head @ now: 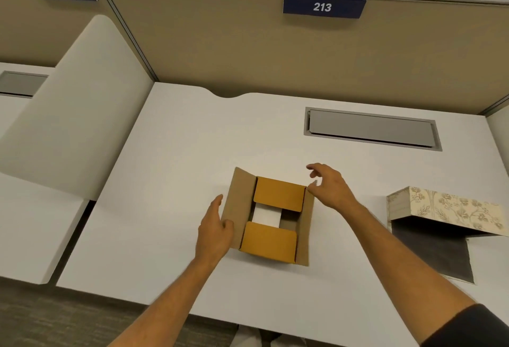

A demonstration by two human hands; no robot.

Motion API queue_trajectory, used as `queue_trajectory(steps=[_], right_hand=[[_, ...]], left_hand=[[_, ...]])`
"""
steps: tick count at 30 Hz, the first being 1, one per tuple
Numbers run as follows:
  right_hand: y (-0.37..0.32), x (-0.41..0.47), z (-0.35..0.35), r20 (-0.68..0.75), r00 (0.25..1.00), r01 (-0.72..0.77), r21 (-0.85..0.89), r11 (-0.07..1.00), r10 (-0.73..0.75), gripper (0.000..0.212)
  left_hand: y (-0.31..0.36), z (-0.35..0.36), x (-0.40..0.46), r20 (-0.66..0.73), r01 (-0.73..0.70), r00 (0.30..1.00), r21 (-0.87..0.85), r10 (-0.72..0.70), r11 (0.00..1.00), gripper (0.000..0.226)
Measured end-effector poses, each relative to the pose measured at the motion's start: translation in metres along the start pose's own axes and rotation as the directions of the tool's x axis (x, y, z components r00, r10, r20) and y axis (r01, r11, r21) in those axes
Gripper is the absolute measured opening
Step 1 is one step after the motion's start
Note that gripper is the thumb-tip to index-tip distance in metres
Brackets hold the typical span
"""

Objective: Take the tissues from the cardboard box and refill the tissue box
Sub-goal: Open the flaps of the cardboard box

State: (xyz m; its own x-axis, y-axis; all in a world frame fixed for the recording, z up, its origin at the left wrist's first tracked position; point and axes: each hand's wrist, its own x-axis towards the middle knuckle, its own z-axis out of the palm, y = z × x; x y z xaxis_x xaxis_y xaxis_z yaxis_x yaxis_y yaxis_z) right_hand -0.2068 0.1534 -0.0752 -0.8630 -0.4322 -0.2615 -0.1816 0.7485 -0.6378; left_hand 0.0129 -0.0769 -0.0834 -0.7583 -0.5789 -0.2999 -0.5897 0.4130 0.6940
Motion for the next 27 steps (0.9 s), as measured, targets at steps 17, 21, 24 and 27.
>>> queue_trajectory(steps=[17, 21, 24, 27], right_hand=[[0.004, -0.035, 0.047, 0.103, 0.980, 0.200, -0.427, 0.882, -0.172, 0.066], [-0.006, -0.033, 0.066, 0.234, 0.965, 0.224, -0.523, 0.822, -0.114, 0.084], [-0.011, -0.030, 0.074, 0.207, 0.971, 0.220, -0.588, 0.779, -0.118, 0.083], [-0.012, -0.029, 0.075, 0.168, 0.970, 0.242, -0.623, 0.744, -0.175, 0.070]], left_hand=[[0.010, 0.036, -0.003, 0.413, -0.626, 0.779, 0.562, 0.472, 0.541, 0.071], [0.012, 0.044, -0.008, 0.524, -0.646, 0.763, 0.608, 0.379, 0.461, 0.066], [0.015, 0.043, -0.008, 0.539, -0.654, 0.756, 0.589, 0.372, 0.476, 0.066], [0.018, 0.036, -0.009, 0.478, -0.666, 0.742, 0.445, 0.470, 0.599, 0.053]])
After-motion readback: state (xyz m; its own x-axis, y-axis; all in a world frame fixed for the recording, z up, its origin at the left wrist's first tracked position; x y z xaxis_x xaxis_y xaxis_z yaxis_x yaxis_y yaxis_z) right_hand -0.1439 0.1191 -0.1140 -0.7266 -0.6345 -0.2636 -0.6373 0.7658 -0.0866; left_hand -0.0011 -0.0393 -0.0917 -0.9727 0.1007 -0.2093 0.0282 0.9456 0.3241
